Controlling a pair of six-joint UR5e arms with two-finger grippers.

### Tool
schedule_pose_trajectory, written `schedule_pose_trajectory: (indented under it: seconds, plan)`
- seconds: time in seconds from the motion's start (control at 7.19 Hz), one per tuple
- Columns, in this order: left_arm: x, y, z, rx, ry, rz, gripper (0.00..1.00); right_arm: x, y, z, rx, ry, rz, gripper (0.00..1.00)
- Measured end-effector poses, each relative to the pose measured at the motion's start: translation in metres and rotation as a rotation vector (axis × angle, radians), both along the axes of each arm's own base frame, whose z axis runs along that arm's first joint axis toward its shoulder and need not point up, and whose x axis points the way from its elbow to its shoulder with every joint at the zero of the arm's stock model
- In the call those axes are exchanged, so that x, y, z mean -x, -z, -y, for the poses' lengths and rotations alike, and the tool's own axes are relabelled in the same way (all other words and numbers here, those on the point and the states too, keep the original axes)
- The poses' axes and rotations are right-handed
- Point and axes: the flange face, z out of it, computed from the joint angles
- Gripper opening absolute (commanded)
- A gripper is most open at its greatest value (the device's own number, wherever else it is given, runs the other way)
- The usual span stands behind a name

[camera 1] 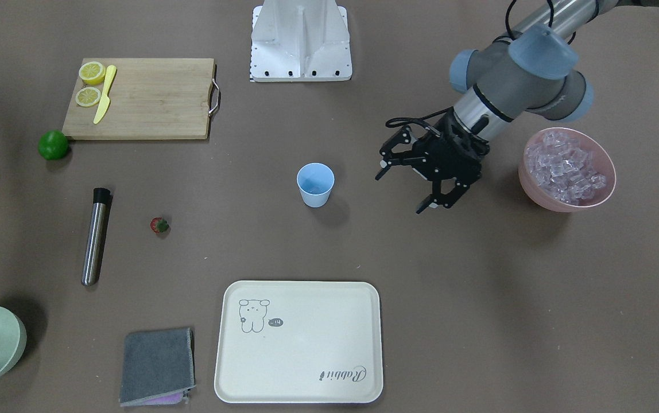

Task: Mash ice and strawberries in cup
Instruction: 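Open the left gripper to drop the ice cube into the cup, then move the left gripper back down into the pink bowl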

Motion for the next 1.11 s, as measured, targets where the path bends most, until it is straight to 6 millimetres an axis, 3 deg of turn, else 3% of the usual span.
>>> schedule_pose_trajectory:
  seconds: [0.28, 0.42, 0.83, 1.11]
  plan:
    - [0.075, -0.044, 0.027, -0.038, -0.014, 0.058, 0.98, 0.004, -0.002, 0.001, 0.006, 0.01, 0.009, 1.0]
    - [0.102, -0.073, 0.028, -0.05, -0.023, 0.09, 0.97, 0.007, -0.002, 0.001, 0.005, 0.017, 0.009, 1.0]
    - [0.152, -0.15, 0.011, -0.094, -0.072, 0.173, 0.97, 0.015, 0.001, -0.001, -0.003, 0.034, 0.009, 1.0]
    - [0.18, -0.198, -0.022, -0.14, -0.137, 0.217, 0.97, 0.014, -0.002, -0.007, 0.005, 0.034, 0.01, 1.0]
